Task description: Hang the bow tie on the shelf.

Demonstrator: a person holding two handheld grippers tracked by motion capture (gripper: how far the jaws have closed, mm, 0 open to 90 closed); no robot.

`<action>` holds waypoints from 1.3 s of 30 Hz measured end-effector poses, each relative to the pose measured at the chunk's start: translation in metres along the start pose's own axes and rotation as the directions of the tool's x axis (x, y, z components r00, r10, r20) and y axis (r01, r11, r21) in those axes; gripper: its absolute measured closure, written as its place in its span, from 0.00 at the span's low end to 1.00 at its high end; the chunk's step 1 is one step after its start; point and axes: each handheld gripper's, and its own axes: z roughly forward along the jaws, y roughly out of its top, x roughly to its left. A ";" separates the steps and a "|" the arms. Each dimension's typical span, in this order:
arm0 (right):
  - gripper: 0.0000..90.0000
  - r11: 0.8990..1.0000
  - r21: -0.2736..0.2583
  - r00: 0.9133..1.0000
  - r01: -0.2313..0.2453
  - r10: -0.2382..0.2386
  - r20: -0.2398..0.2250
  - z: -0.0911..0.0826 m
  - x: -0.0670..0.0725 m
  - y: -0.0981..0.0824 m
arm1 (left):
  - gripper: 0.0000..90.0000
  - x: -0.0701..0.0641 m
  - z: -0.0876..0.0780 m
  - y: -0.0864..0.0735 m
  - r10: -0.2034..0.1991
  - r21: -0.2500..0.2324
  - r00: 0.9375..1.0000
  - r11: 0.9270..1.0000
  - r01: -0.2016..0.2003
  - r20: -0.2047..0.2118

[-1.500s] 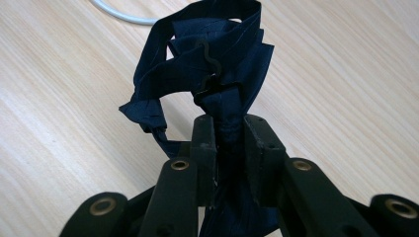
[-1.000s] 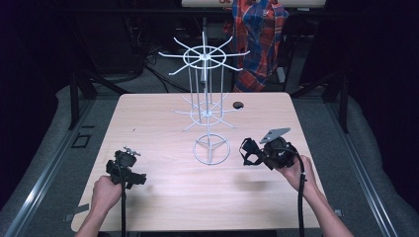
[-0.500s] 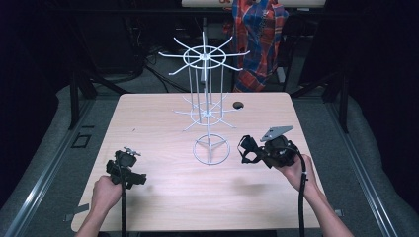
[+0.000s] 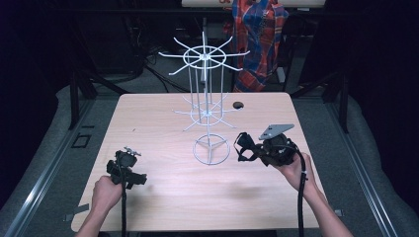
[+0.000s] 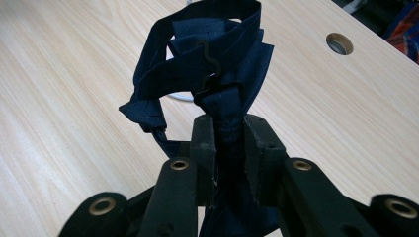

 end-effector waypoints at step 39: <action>0.84 0.991 -0.126 0.999 -0.050 0.050 -0.004 -0.025 -0.009 0.012 | 0.19 -0.002 0.000 0.000 0.001 0.003 1.000 1.000 -0.001 0.002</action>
